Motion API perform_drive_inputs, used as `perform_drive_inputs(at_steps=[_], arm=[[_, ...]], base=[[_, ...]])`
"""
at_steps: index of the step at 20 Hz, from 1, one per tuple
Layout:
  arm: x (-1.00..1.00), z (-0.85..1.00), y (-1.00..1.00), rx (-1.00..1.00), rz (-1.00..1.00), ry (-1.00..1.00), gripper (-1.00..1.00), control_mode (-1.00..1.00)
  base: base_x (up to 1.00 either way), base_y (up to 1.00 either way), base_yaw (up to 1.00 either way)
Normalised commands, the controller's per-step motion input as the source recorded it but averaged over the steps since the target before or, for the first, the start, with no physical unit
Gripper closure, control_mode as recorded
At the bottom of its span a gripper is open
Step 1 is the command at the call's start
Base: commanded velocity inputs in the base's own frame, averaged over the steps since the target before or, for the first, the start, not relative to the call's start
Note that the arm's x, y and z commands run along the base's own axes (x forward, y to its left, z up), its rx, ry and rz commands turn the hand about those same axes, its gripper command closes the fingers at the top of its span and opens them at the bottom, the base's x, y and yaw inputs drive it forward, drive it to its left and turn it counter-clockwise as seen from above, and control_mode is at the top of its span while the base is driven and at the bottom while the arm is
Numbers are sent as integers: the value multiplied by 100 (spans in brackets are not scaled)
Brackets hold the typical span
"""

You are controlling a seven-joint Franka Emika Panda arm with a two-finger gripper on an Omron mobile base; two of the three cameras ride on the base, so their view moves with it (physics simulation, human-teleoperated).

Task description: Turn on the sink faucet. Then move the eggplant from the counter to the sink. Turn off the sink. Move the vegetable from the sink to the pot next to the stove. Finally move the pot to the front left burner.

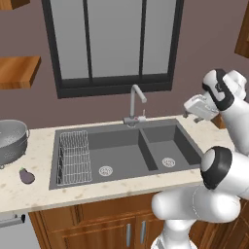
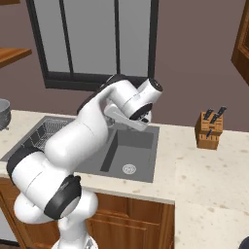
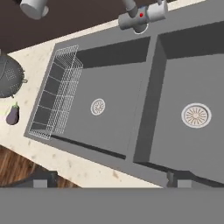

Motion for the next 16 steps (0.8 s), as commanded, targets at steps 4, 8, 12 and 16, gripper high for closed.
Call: perform_drive_inputs(at_steps=[4, 8, 12, 16], arm=[[0, -14, 7, 0, 21, -17, -100, -100], [0, -10, 16, 0, 17, -17, -100, -100], [-9, 0, 25, 0, 9, -24, -100, -100], [-20, 0, 15, 0, 3, -17, -100, -100]], base=[[0, 0, 0], [0, 0, 0], [0, 0, 0], [0, 0, 0]])
